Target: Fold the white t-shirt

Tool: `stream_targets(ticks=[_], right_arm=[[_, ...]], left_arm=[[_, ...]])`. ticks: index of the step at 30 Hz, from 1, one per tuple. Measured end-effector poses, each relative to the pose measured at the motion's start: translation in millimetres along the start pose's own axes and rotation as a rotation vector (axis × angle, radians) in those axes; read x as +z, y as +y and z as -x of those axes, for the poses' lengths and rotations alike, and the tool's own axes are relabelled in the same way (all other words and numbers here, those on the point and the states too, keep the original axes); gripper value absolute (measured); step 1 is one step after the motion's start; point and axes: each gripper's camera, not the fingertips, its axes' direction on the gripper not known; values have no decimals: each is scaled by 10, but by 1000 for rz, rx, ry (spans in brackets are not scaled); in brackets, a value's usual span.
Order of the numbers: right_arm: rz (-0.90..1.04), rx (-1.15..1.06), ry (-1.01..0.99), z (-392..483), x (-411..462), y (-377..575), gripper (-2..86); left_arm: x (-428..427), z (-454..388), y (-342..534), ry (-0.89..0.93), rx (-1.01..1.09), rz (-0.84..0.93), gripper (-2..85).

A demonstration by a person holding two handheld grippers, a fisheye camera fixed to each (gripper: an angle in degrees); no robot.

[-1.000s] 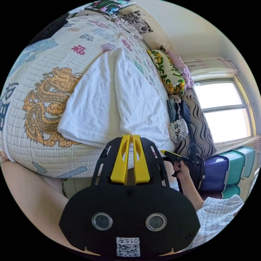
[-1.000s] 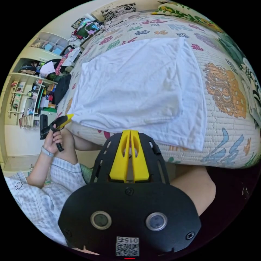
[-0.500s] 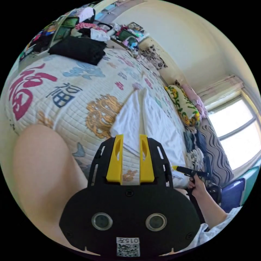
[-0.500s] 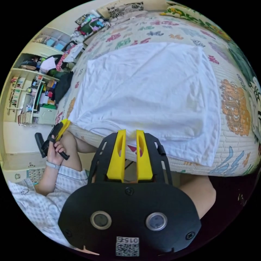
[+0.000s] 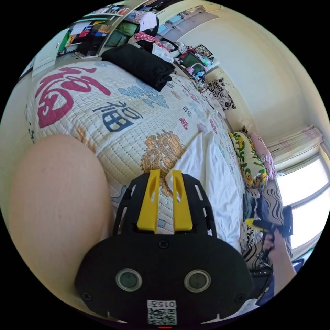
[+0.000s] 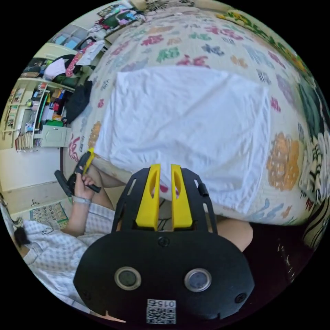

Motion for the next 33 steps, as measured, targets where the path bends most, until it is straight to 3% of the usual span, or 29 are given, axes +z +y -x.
stream_targets(ticks=[2, 9, 13, 17, 21, 25, 29, 33], right_arm=[[-25, -71, 4, 278, -72, -392, 74], [38, -324, 123, 1564, 283, -2262, 122], [141, -396, 339, 2196, 757, -3137, 131], [266, -427, 445, 2543, 1162, -3619, 112], [517, -449, 626, 2673, 1579, -3933, 58], [572, -527, 703, 2817, 1527, -4076, 17], [538, -580, 671, 2914, 1285, -4135, 7], [390, -599, 493, 3002, 688, -4156, 4]], left_arm=[[42, -10, 9, 25, -2, 67, 15], [-28, -8, 12, 49, -17, 60, 1], [-102, 0, -12, 64, -32, 36, -1], [-165, 8, -61, 73, -39, 24, -1], [-183, -4, -107, 83, -43, 28, -1], [-252, -31, -163, 160, -44, -5, -3], [-455, -7, -245, 289, -46, -66, -6], [-742, 51, -242, 421, -69, -161, -8]])
